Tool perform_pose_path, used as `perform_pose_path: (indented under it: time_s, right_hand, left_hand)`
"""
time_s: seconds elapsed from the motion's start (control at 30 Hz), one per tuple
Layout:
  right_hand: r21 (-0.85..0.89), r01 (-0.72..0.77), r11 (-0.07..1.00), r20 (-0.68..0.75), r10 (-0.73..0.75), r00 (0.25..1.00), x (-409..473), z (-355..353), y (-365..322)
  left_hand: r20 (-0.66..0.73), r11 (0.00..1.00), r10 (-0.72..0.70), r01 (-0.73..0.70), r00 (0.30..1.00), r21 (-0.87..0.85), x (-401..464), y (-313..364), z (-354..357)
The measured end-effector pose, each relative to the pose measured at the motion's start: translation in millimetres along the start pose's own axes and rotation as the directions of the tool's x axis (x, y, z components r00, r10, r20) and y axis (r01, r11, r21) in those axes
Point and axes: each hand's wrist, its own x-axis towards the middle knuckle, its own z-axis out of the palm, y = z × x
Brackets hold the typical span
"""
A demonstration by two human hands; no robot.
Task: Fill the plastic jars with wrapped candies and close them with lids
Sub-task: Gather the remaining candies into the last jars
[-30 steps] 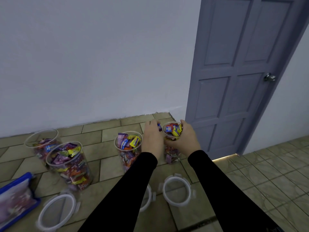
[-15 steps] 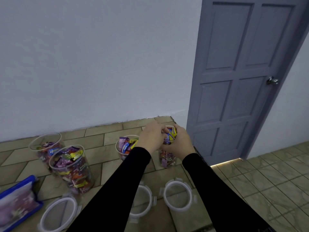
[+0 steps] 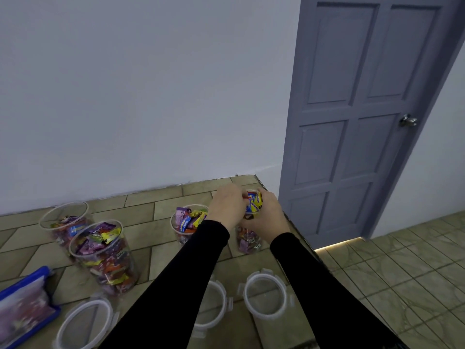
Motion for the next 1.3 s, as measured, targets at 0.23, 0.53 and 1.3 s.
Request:
perform_pose_path:
  time_s: [0.23,0.53,1.3]
  right_hand:
    - [0.056,0.066,0.996,-0.031,-0.064,0.997,-0.8,-1.1,0.9]
    - [0.056,0.052,0.997,-0.017,-0.051,0.999,-0.5,7.4,2.6]
    - [0.001,0.555,0.832,0.029,-0.555,0.832,-41.4,63.6,-156.2]
  left_hand:
    - [-0.022,0.993,0.112,-0.113,0.993,-0.038,-1.0,6.7,-0.8]
    - [0.056,0.976,0.218,-0.217,0.974,-0.016,-1.0,-1.0,9.3]
    - [-0.501,0.991,-0.112,0.062,0.858,-0.117,-91.0,-132.3,-118.1]
